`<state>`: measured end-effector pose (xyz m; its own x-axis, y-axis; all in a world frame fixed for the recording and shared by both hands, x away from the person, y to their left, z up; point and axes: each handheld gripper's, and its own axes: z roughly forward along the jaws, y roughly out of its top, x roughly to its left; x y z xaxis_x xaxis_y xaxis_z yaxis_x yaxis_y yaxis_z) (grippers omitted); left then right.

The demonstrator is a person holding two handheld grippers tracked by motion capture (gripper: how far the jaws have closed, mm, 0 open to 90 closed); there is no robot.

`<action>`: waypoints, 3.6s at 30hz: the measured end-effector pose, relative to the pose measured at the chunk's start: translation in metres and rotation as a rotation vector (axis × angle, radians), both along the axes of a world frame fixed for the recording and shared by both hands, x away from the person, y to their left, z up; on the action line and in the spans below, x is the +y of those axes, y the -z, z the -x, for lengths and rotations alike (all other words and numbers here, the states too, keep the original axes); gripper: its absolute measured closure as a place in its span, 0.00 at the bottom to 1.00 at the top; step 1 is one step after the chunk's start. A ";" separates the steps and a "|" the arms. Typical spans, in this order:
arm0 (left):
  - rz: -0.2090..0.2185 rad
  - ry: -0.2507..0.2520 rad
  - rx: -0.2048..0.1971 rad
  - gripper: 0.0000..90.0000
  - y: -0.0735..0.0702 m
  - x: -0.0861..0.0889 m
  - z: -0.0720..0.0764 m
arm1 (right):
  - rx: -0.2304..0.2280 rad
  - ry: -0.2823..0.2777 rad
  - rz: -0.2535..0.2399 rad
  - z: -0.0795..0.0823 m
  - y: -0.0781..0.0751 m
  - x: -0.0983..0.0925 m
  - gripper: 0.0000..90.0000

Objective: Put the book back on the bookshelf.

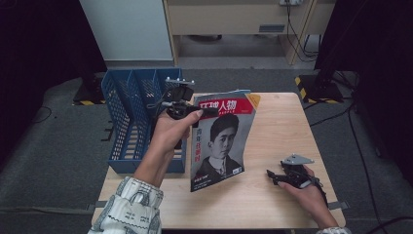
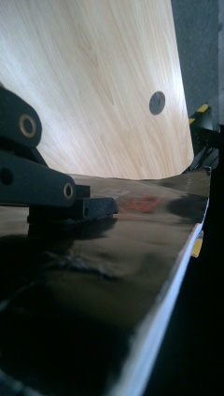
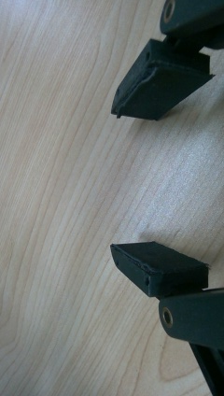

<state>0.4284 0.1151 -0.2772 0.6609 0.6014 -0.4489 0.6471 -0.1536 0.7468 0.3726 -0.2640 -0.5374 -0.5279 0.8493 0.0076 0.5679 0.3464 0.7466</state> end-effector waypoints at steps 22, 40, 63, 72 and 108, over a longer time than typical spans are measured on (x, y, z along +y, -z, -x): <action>0.020 -0.075 -0.025 0.96 -0.013 0.041 0.009 | -0.003 0.001 0.002 0.000 0.000 0.000 0.31; 0.043 -0.132 -0.040 0.96 -0.022 0.075 0.016 | 0.000 0.005 -0.001 0.000 0.000 0.001 0.31; 0.041 -0.203 -0.056 0.96 -0.032 0.106 0.025 | -0.001 0.003 0.001 0.001 0.000 0.001 0.31; 0.045 -0.230 -0.060 0.96 -0.035 0.123 0.028 | -0.002 0.004 0.001 0.001 0.000 0.001 0.31; 0.090 -0.352 -0.091 0.96 -0.048 0.191 0.032 | -0.004 0.001 0.002 0.000 0.000 0.001 0.30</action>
<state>0.3968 0.3064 -0.2288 0.4604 0.7595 -0.4595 0.5790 0.1353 0.8040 0.3723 -0.2629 -0.5376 -0.5267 0.8501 0.0037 0.5658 0.3473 0.7478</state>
